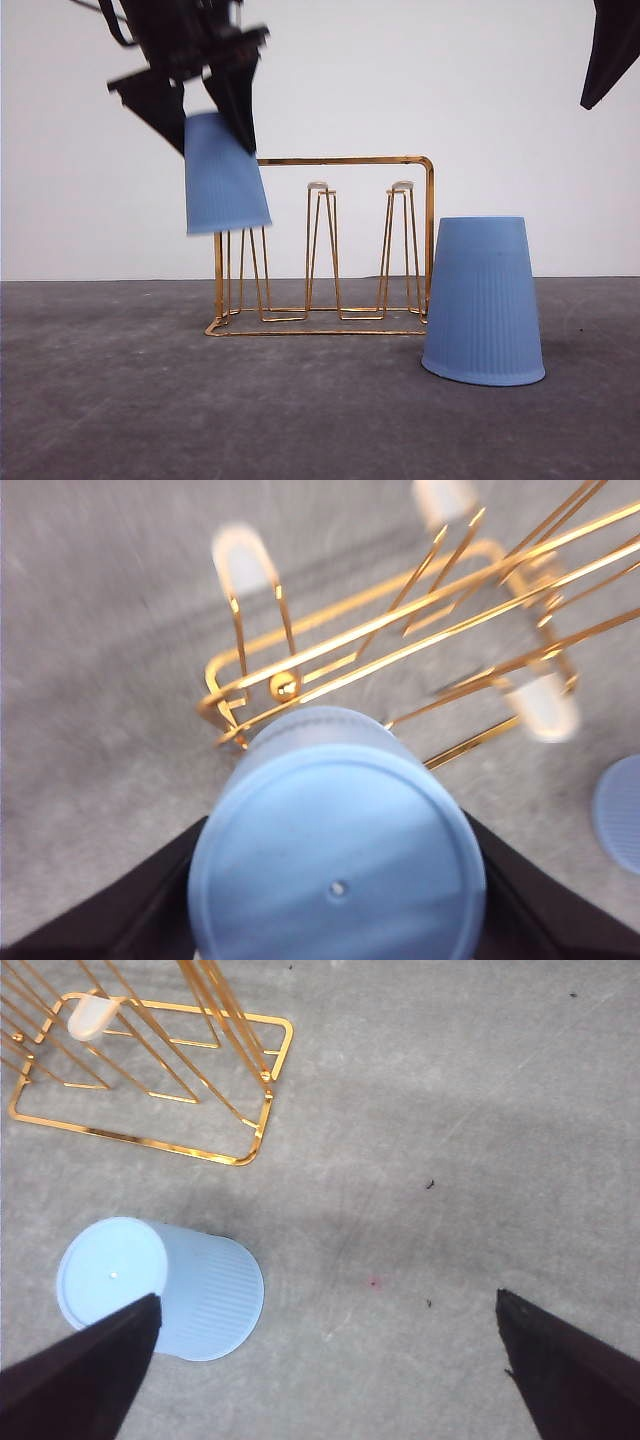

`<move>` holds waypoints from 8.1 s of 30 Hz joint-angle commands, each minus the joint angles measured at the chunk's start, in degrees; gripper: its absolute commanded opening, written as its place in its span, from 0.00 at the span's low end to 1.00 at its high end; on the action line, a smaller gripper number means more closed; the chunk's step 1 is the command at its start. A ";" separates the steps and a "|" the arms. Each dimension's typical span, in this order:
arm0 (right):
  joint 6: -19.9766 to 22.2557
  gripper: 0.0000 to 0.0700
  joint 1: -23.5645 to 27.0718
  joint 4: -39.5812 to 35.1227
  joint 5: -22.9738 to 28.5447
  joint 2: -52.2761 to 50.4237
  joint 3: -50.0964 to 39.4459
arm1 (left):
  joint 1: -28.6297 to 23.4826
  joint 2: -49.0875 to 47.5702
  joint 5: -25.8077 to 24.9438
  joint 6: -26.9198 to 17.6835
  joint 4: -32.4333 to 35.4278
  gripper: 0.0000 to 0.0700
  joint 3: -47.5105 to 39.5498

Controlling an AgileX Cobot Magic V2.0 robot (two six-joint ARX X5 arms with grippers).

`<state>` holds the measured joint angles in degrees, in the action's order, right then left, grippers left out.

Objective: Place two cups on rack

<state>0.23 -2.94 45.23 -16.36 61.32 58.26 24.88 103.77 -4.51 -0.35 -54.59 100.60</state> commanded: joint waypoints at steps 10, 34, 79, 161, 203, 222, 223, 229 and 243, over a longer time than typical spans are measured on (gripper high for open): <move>0.69 0.99 -0.04 -0.20 -0.13 0.39 0.85 | 0.26 2.62 -0.02 -0.68 0.48 0.80 1.11; -0.38 0.98 -7.03 -3.76 -3.22 1.53 0.85 | -1.21 -2.76 4.73 -1.30 -22.63 0.79 12.50; -1.16 0.53 -21.42 -10.12 -0.12 24.31 1.83 | -12.49 -24.31 1.49 2.09 -8.55 0.79 -29.00; -4.55 0.88 -5.76 -0.17 14.87 -3.09 1.08 | -18.51 -24.36 1.51 1.47 -2.04 0.79 -29.00; -6.69 0.02 -5.81 -0.44 15.82 -3.76 0.59 | -23.20 -43.68 2.62 -0.71 22.31 0.00 -45.76; -6.71 0.02 -5.81 -0.68 15.80 -3.76 0.59 | -25.00 -97.21 3.78 8.06 48.29 0.00 -97.20; -6.71 0.02 -5.81 -0.68 15.80 -3.76 0.59 | -25.05 -98.74 3.76 8.06 48.58 0.00 -98.13; -6.69 0.02 -5.81 -0.70 15.80 -3.76 0.59 | -25.05 -103.63 4.47 7.93 46.78 0.00 -99.89; -6.69 0.02 -5.81 -4.28 15.81 -3.76 0.59 | -24.98 -103.59 4.98 7.49 43.87 0.00 -99.84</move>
<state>-5.87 -8.58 41.50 -0.78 57.08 58.13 -0.12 0.30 0.30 7.11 -10.48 1.61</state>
